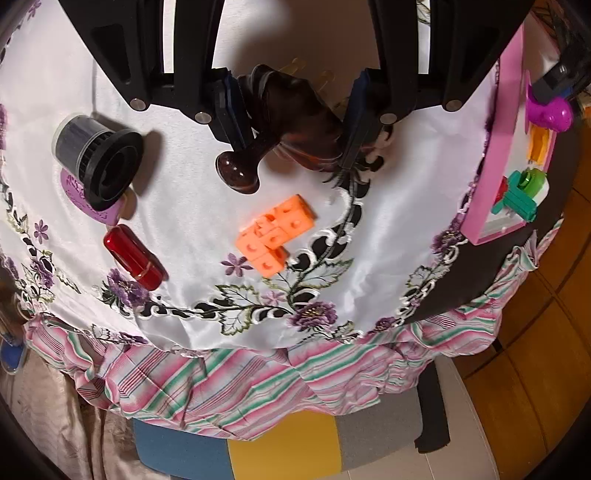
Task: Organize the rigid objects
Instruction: 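Place purple cap in the tray with left tool while right tool holds brown clip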
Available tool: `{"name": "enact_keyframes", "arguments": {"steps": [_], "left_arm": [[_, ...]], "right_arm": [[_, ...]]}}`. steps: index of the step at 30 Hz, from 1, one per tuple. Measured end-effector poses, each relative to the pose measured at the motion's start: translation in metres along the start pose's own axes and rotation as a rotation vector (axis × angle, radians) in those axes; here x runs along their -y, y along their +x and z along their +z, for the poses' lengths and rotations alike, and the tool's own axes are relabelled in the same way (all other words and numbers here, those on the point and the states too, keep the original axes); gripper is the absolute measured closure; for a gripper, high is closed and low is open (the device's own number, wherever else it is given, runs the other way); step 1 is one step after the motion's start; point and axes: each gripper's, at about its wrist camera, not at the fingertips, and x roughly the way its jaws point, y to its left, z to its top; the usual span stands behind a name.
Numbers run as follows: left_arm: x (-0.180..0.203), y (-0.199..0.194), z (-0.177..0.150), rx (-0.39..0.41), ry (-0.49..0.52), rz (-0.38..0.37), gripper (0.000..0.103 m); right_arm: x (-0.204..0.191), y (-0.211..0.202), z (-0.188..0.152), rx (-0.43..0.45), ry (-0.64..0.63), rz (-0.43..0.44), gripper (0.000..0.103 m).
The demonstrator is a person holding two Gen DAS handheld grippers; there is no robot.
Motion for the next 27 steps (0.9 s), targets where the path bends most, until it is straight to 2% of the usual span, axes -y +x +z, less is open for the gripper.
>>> {"name": "enact_keyframes", "arguments": {"steps": [4,11,15,22,27], "left_arm": [[-0.028,-0.001,0.005,0.008,-0.055,0.048,0.072],[-0.061,0.013,0.01,-0.026,-0.1,0.124,0.072],[-0.071,0.021,0.015,-0.037,-0.098,0.149,0.072],[-0.088,0.031,0.028,-0.049,-0.089,0.242,0.072],[-0.095,0.019,0.024,-0.025,-0.133,0.209,0.059]], "right_arm": [[-0.007,-0.005,-0.002,0.016,0.018,0.048,0.056],[-0.023,-0.007,-0.005,0.029,-0.034,0.055,0.056],[-0.026,-0.007,-0.005,0.039,-0.051,0.051,0.056],[-0.026,-0.006,-0.004,0.044,-0.057,0.047,0.056],[-0.025,-0.004,-0.004,0.043,-0.05,0.047,0.056]]}}
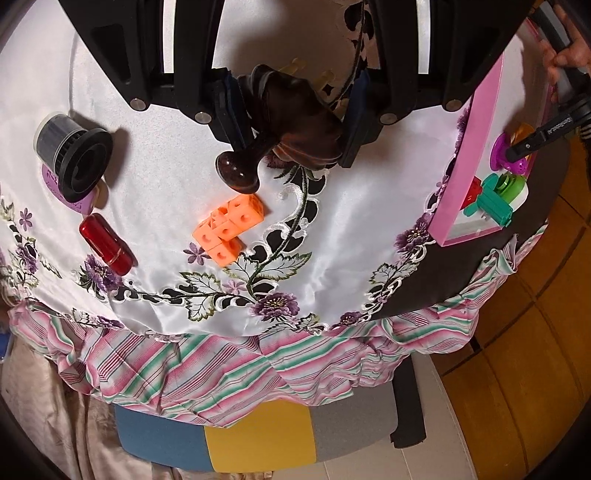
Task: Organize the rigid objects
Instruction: 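Place purple cap in the tray with left tool while right tool holds brown clip, then carry the brown claw clip into the tray and open the right tool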
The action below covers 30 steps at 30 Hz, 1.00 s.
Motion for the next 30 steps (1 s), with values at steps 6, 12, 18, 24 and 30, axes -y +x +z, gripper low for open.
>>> {"name": "enact_keyframes", "arguments": {"steps": [6,12,18,24,30], "left_arm": [[-0.001,-0.019,-0.016,0.038,-0.033,-0.021,0.058],[-0.002,-0.03,-0.039,0.025,-0.049,-0.09,0.058],[0.001,-0.031,-0.052,0.0,-0.018,-0.104,0.058],[0.003,-0.033,-0.059,-0.004,0.009,-0.112,0.058],[0.002,-0.037,-0.066,-0.011,0.022,-0.127,0.058]], "right_arm": [[-0.002,0.0,-0.001,0.0,-0.005,-0.002,0.056],[-0.007,-0.005,-0.001,0.021,-0.017,0.027,0.056],[-0.021,-0.009,-0.005,0.028,-0.006,0.115,0.056],[-0.047,-0.017,-0.014,0.054,-0.079,0.171,0.056],[-0.069,-0.019,-0.028,0.042,-0.117,0.194,0.056]]}}
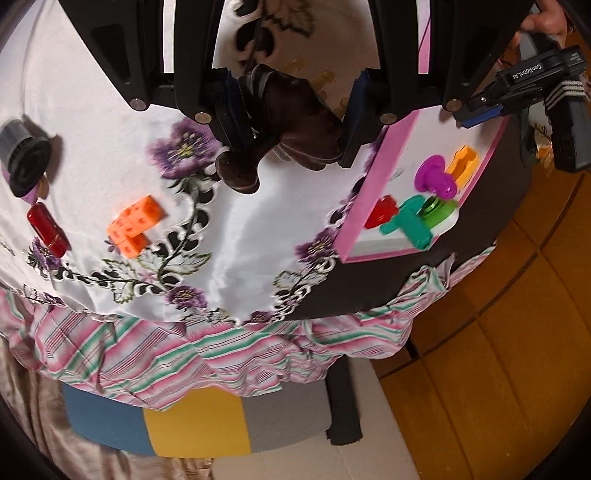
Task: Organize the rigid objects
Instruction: 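Carry the brown claw clip into the tray and open the right tool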
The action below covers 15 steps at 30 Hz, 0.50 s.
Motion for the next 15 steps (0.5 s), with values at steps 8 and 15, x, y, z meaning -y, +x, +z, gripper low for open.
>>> {"name": "enact_keyframes", "arguments": {"steps": [8,15], "left_arm": [[0.002,-0.008,-0.007,0.004,0.028,-0.001,0.058],[-0.006,-0.016,-0.013,0.011,0.028,0.008,0.058]], "right_arm": [[-0.057,0.006,0.001,0.014,-0.086,0.082,0.056],[-0.117,0.032,0.02,-0.001,-0.23,0.11,0.056]]}}
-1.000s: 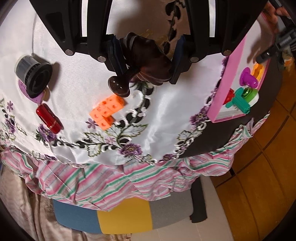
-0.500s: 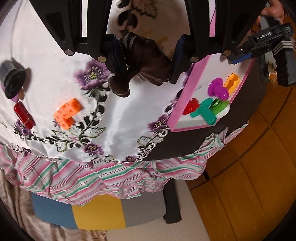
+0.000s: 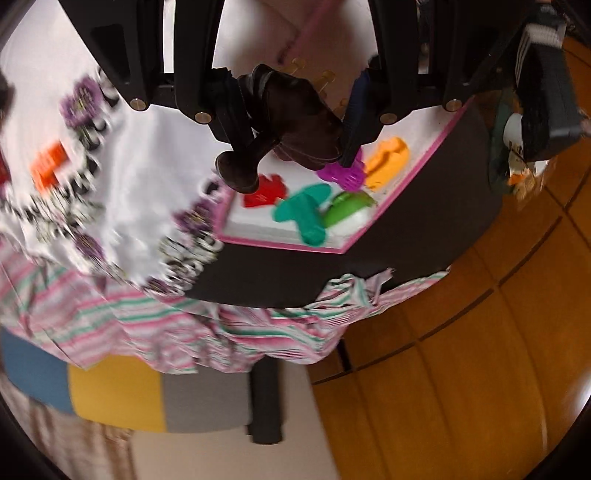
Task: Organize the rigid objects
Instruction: 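Carry the brown claw clip into the tray and open the right tool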
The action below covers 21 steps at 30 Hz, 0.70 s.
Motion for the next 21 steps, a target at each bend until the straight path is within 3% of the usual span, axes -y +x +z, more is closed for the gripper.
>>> {"name": "enact_keyframes", "arguments": {"steps": [5,11,15,21], "left_arm": [[-0.005,-0.008,-0.002,0.011,0.0,0.001,0.058],[-0.008,-0.01,-0.004,0.013,-0.004,0.005,0.058],[-0.006,-0.01,-0.004,0.013,0.004,0.005,0.058],[0.001,-0.009,-0.005,0.02,0.02,-0.001,0.058]], "right_arm": [[-0.017,0.039,0.005,-0.086,-0.104,-0.069,0.056],[-0.012,0.063,0.003,-0.135,-0.119,-0.086,0.056],[-0.006,0.054,0.004,-0.103,-0.092,-0.08,0.05],[0.01,0.006,0.001,0.005,-0.054,-0.093,0.035]]}}
